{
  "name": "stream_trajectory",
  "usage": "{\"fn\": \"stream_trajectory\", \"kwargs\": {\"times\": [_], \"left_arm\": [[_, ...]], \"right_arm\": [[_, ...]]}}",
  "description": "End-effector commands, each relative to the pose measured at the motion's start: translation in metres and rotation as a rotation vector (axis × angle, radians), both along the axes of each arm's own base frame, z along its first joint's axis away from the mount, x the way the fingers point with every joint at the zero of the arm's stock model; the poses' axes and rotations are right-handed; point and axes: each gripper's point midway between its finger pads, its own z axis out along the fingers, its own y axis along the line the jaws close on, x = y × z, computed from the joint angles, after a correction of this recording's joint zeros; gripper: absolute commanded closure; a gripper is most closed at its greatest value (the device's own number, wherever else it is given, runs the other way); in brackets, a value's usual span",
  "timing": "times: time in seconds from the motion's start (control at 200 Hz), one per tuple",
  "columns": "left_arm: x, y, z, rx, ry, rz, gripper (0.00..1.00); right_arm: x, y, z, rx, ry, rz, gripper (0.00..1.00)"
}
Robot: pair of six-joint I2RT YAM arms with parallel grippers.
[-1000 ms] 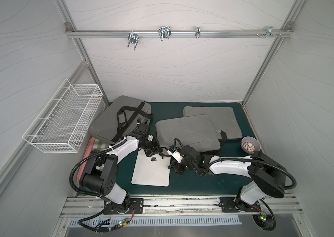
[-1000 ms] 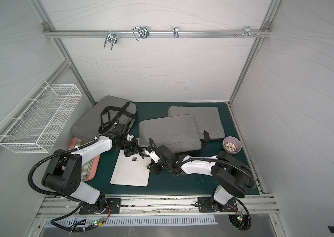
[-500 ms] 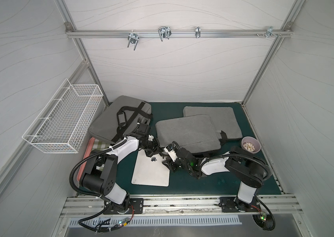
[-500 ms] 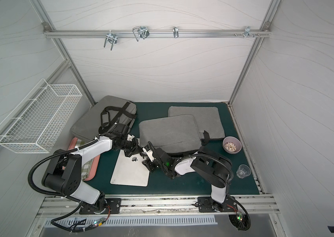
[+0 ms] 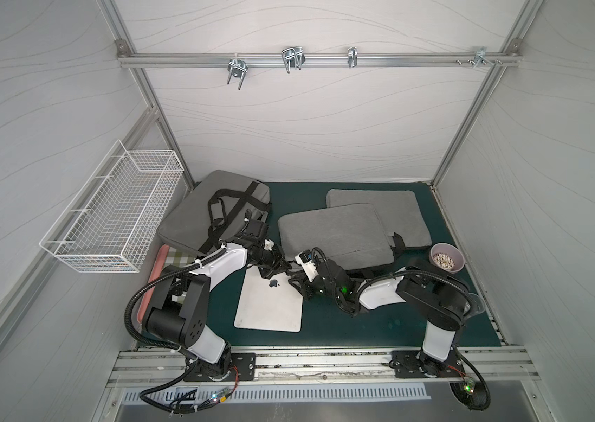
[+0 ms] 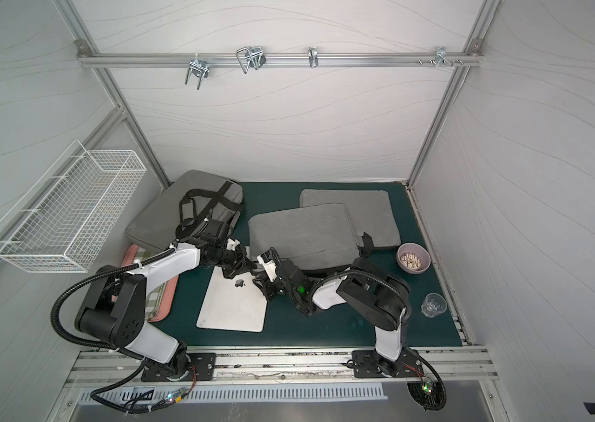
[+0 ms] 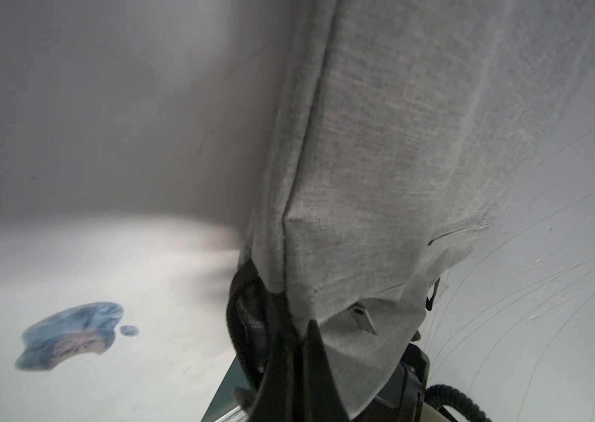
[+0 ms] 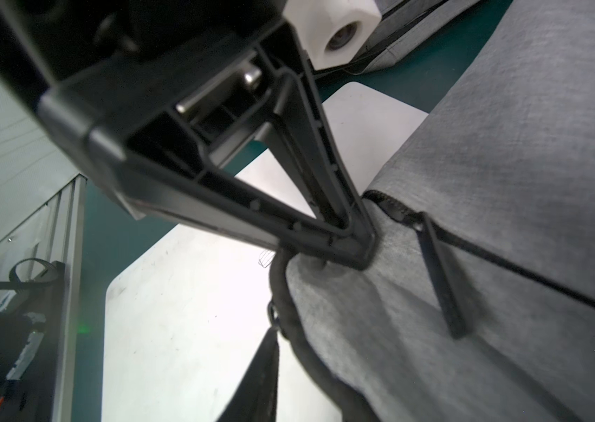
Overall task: Open the zippered laptop bag and take out the laptop
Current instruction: Unzip the zipper on the zippered laptop bag.
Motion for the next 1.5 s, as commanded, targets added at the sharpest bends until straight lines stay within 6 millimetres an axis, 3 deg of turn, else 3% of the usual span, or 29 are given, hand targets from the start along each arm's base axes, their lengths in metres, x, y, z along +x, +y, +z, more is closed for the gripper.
{"fn": "stream_trajectory", "kwargs": {"times": [0.0,0.365,0.975,1.225,1.495], "left_arm": [[-0.011,-0.016,0.008,-0.074,0.023,-0.053,1.00],[-0.014,-0.016,0.011,-0.082,0.028,-0.056,1.00],[-0.019,-0.017,0.010,-0.075,0.066,-0.075,1.00],[-0.018,-0.020,0.007,-0.075,0.076,-0.068,1.00],[-0.010,-0.016,0.013,-0.035,0.045,-0.070,1.00]], "right_arm": [[0.011,0.010,0.041,0.164,-0.062,0.000,0.76],[-0.012,0.013,0.043,0.237,-0.043,0.144,0.79],[-0.004,0.016,0.034,0.267,-0.009,0.162,0.76],[0.013,0.014,0.038,0.227,-0.041,0.094,0.82],[0.014,0.001,0.035,0.176,-0.043,0.060,1.00]]}}
